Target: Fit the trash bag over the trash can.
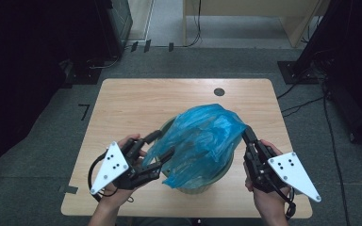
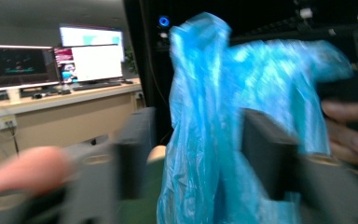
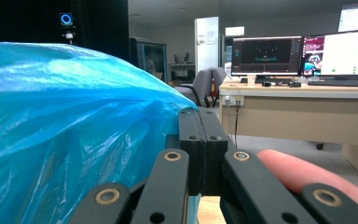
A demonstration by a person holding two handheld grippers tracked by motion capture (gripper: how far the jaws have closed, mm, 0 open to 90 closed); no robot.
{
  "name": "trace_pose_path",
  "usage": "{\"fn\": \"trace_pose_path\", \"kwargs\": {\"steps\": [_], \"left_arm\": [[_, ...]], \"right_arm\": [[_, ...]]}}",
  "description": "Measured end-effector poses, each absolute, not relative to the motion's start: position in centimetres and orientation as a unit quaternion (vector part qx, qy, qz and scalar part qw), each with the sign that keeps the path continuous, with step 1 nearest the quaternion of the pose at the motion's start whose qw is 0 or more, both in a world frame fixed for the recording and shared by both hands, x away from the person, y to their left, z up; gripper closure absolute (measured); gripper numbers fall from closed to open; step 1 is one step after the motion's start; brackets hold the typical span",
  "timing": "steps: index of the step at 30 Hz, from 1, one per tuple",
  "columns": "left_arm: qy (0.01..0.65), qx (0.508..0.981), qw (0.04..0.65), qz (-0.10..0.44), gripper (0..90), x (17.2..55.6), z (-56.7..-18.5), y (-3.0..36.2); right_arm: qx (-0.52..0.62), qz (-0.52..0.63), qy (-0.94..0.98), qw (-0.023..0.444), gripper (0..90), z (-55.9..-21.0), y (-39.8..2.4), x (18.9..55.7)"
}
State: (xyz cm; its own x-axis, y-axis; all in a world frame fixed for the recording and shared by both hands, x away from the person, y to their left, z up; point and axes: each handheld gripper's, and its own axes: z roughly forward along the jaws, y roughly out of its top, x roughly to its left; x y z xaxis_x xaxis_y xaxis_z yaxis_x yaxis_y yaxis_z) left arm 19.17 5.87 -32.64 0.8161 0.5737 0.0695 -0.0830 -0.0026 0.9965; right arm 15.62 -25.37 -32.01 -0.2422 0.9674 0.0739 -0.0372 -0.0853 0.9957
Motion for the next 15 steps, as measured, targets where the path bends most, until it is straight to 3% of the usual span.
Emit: {"fn": "trace_pose_path", "kwargs": {"steps": [3, 6, 15], "left_arm": [[0.191, 0.663, 0.689, 0.224, 81.8, 19.2, -32.6, 5.5], [0.203, 0.651, 0.701, 0.206, 89.3, 19.5, -32.2, 5.2], [0.236, 0.621, 0.730, 0.162, 90.0, 20.1, -30.1, 4.1]], "right_arm": [[0.436, 0.590, 0.531, 0.424, 82.3, -32.1, -25.3, 15.6], [0.422, 0.598, 0.534, 0.423, 74.9, -31.8, -25.4, 15.3], [0.394, 0.617, 0.525, 0.434, 62.6, -30.0, -26.6, 13.4]]}}
